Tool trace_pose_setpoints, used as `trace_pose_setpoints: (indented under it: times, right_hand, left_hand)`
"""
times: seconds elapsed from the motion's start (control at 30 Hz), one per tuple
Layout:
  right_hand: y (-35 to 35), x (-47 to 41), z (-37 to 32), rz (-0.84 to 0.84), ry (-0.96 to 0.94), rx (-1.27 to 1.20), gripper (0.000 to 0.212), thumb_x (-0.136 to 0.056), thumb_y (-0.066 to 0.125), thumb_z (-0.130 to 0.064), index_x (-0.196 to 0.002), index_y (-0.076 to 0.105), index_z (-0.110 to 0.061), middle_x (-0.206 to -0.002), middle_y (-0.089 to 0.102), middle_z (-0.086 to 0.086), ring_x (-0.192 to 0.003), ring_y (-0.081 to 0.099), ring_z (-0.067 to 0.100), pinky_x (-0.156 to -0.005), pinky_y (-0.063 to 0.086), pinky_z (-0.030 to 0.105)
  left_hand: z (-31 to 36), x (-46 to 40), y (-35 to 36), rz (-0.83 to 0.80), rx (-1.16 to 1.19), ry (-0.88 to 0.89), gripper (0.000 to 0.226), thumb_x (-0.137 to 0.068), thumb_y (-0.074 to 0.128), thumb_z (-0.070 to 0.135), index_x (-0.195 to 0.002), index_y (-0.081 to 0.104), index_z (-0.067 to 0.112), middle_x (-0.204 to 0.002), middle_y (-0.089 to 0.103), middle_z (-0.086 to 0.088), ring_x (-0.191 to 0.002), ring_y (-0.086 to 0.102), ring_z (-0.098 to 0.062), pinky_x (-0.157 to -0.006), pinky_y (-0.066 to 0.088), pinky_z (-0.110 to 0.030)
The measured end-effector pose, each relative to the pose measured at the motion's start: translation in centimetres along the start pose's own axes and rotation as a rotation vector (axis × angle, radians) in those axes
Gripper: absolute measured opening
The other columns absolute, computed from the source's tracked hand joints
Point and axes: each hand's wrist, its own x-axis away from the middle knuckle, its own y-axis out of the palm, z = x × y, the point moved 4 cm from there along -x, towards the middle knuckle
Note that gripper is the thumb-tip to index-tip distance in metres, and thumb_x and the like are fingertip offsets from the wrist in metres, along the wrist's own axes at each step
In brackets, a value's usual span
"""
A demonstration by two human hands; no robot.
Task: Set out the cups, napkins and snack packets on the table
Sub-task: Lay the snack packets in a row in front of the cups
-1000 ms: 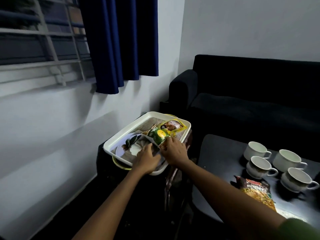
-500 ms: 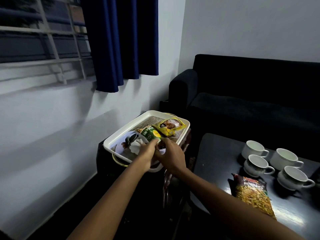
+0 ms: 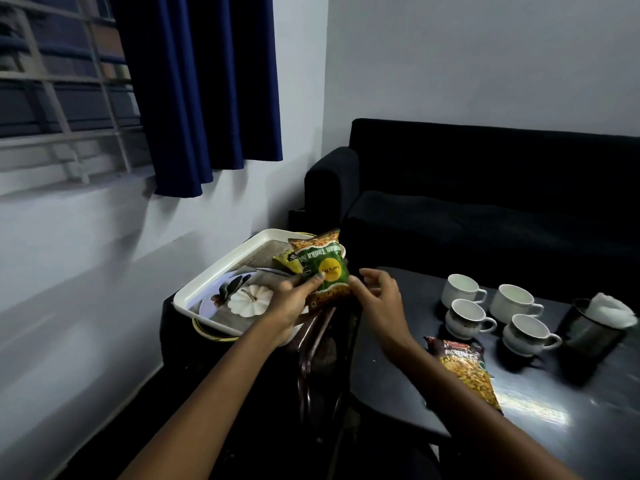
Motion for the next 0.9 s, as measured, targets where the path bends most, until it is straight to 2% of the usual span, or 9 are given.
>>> trace_pose_setpoints:
  times: [0.07,0.17,0.27,0.4,0.5,0.6,0.67,0.77,0.9]
  right_hand:
    - [-1.0,-0.6,-0.7,-0.067,0.063,-0.143,0.038,-0.086,0.061,-0.037,-0.115,0.055,-0.014,-0.117,0.060,0.010,-0.100,0.062,0.018,-0.078,0.055,0.031]
    - [-1.9,-1.1,-1.9,-0.165,0.135,-0.327,0.042,-0.087,0.062,-0.030,-0.119,0.057,-0.003,-0.104,0.069,0.013,-0.082,0.072,0.016,-0.059,0.055,0.023]
    - [-2.8,-0.8,-2.3,-0.150,0.153,-0.408,0.031,-0.087,0.064,-0.019,-0.109,0.062,0.002,-0.086,0.072,0.009,-0.066,0.072,0.013,-0.050,0.053,0.020]
    - [-3.9,-0.1,-1.7,-0.074,0.176,-0.472,0.021,-0.086,0.064,-0.013,-0.099,0.065,0.004,-0.076,0.071,0.007,-0.057,0.070,0.011,-0.046,0.051,0.018]
    - [-4.6,0.4,-1.3,-0.083,0.185,-0.465,0.022,-0.085,0.065,-0.013,-0.099,0.065,0.004,-0.076,0.072,0.008,-0.058,0.070,0.012,-0.047,0.052,0.019]
    - [-5.5,0.8,-0.7,-0.117,0.190,-0.454,0.022,-0.084,0.067,-0.017,-0.098,0.067,0.000,-0.080,0.074,0.009,-0.065,0.071,0.015,-0.051,0.054,0.022]
    - [-6.2,1.1,-0.1,-0.156,0.194,-0.420,0.021,-0.083,0.068,-0.022,-0.097,0.068,-0.006,-0.085,0.074,0.008,-0.070,0.072,0.016,-0.055,0.055,0.023]
    - [-7.9,1.5,1.1,-0.199,0.209,-0.425,0.025,-0.082,0.069,-0.026,-0.100,0.067,-0.009,-0.090,0.074,0.007,-0.075,0.071,0.016,-0.057,0.054,0.022]
    - [-10.6,1.9,2.3,-0.175,0.217,-0.338,0.047,-0.071,0.074,-0.039,-0.110,0.062,-0.016,-0.106,0.069,0.006,-0.095,0.067,0.018,-0.074,0.053,0.031]
  left_hand:
    - [-0.1,0.5,1.0,-0.106,-0.035,-0.001,0.027,-0.089,0.063,0.022,-0.115,0.064,0.013,-0.091,0.072,0.002,-0.078,0.070,-0.007,-0.065,0.057,-0.025]
    - [-0.5,1.0,2.2,-0.222,-0.094,-0.052,0.015,-0.091,0.060,0.019,-0.106,0.063,0.021,-0.102,0.068,-0.003,-0.096,0.065,-0.018,-0.086,0.054,-0.042]
    - [-0.6,1.4,2.8,-0.268,-0.124,-0.054,0.008,-0.090,0.061,0.019,-0.096,0.064,0.024,-0.103,0.069,-0.001,-0.101,0.063,-0.020,-0.089,0.051,-0.044]
    - [-0.5,1.9,3.7,-0.300,-0.155,-0.024,0.017,-0.084,0.068,0.033,-0.100,0.068,0.028,-0.106,0.073,0.001,-0.103,0.065,-0.018,-0.085,0.056,-0.042]
    - [-0.4,2.3,4.7,-0.256,-0.092,0.051,0.020,-0.085,0.066,0.039,-0.101,0.067,0.027,-0.099,0.075,0.004,-0.095,0.069,-0.016,-0.071,0.056,-0.032]
    - [-0.8,2.6,5.3,-0.151,-0.022,0.118,0.025,-0.084,0.068,0.030,-0.106,0.069,0.017,-0.106,0.073,-0.009,-0.101,0.068,-0.026,-0.087,0.055,-0.040]
    - [-1.2,2.8,5.7,-0.128,-0.034,0.136,0.028,-0.085,0.068,0.027,-0.108,0.068,0.012,-0.105,0.073,-0.011,-0.100,0.069,-0.027,-0.087,0.056,-0.039]
    - [-1.7,3.6,6.9,-0.162,-0.074,0.123,0.024,-0.085,0.066,0.029,-0.106,0.068,0.017,-0.098,0.075,-0.005,-0.092,0.072,-0.020,-0.073,0.058,-0.030]
    - [-2.7,4.8,9.2,-0.299,-0.225,0.073,0.029,-0.085,0.068,0.026,-0.111,0.067,0.016,-0.099,0.074,-0.003,-0.086,0.072,-0.014,-0.069,0.057,-0.024]
